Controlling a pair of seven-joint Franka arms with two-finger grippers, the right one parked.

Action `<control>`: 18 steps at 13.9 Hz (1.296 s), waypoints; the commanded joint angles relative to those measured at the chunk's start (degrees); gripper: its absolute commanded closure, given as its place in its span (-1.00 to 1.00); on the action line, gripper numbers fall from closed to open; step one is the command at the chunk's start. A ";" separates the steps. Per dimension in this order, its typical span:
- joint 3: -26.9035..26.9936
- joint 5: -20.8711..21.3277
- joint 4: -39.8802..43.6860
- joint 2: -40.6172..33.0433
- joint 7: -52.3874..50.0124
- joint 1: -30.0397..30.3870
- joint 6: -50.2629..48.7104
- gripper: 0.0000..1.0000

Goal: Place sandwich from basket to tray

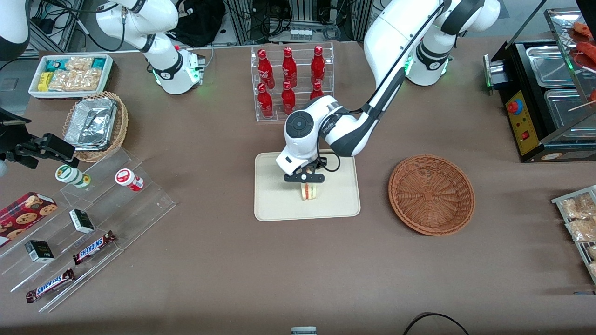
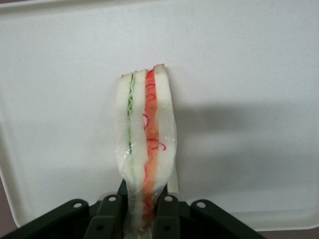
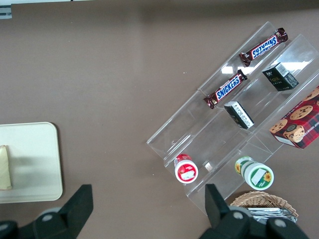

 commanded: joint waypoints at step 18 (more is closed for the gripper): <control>2.72 0.04 -2.86 -33.86 2.92 23.24 -32.63 -0.99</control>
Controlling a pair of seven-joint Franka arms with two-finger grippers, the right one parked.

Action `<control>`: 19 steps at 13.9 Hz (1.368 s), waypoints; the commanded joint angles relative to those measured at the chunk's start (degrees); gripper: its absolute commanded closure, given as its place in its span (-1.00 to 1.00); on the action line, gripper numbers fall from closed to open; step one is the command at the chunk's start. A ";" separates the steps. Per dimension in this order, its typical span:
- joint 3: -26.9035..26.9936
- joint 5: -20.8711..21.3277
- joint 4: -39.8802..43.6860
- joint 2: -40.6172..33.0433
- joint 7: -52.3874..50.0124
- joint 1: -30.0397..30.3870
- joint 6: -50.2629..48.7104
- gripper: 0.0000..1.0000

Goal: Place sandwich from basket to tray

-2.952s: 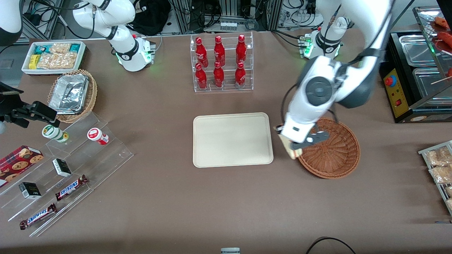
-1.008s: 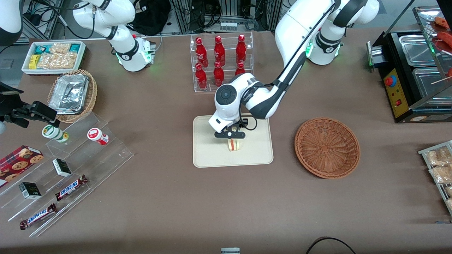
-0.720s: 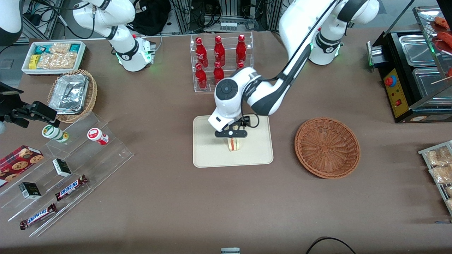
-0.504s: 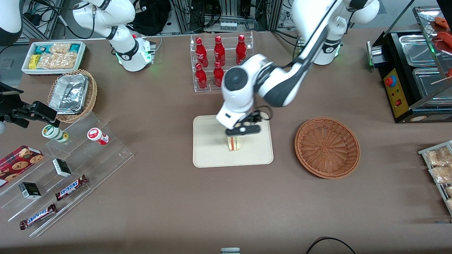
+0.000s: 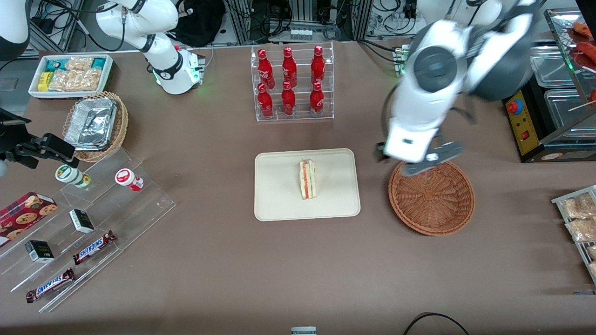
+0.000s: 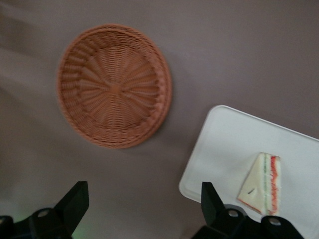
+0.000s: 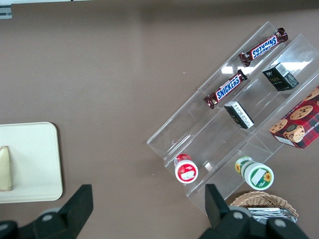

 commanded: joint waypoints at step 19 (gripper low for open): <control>-1.52 -5.42 -2.04 -11.58 46.45 23.63 -11.45 -0.99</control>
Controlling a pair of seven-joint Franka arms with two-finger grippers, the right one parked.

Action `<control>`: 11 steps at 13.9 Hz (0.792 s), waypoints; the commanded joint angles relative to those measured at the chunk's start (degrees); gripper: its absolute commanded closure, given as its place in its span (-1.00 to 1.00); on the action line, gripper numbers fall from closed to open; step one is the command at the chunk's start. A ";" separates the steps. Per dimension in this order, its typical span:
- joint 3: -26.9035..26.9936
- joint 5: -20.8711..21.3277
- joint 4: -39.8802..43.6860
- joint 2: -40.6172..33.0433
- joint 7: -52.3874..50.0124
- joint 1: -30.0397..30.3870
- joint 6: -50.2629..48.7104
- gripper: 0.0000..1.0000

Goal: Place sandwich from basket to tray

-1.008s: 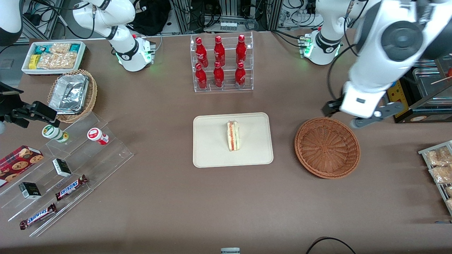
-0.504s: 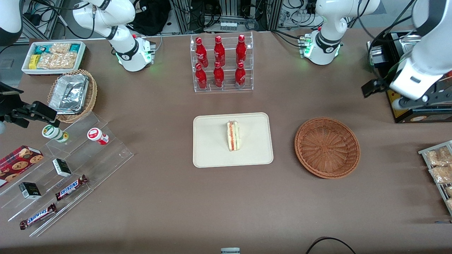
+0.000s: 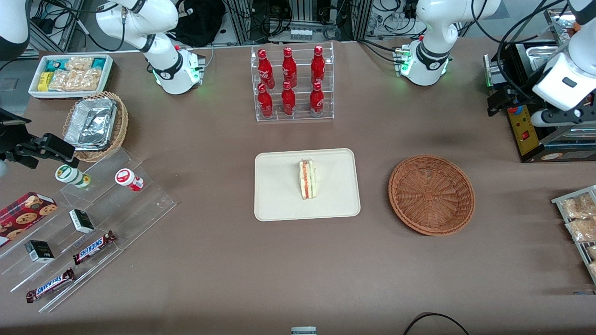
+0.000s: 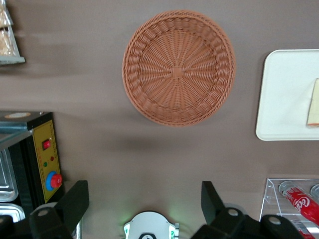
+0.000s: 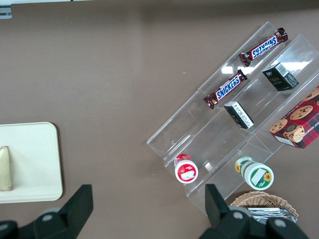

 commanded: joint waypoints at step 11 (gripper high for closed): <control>-1.14 1.84 2.45 3.01 3.96 2.05 1.08 -0.99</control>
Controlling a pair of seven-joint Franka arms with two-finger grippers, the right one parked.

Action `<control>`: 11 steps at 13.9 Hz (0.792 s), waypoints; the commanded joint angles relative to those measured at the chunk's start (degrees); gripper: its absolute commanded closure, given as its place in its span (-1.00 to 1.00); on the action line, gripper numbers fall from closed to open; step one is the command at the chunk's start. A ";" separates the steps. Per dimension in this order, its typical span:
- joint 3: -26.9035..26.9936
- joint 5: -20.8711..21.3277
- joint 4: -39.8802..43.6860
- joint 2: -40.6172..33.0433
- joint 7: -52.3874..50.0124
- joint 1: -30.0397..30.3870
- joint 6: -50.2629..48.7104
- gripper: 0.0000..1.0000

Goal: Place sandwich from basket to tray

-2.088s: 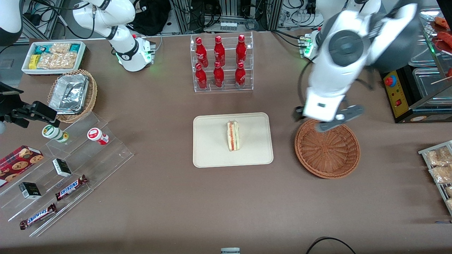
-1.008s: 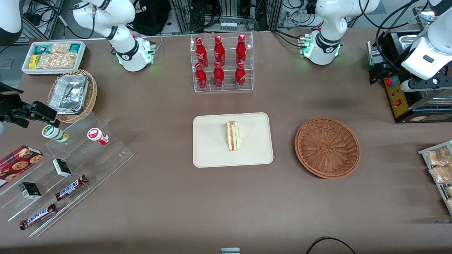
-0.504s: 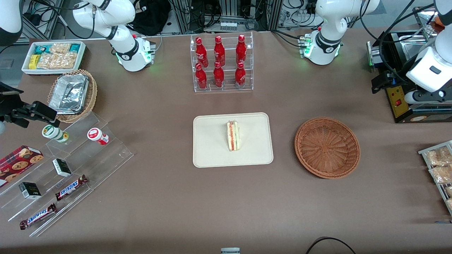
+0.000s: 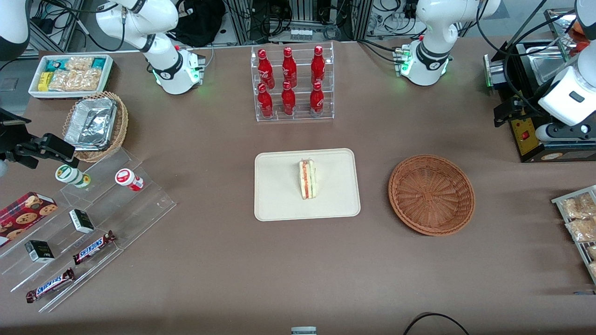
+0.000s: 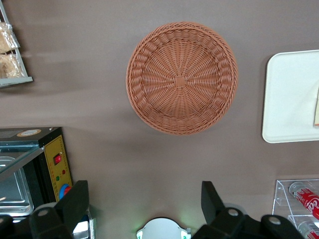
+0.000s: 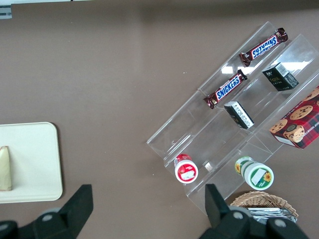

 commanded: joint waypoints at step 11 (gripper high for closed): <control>-0.60 0.07 1.05 -0.44 0.56 1.29 1.43 -0.99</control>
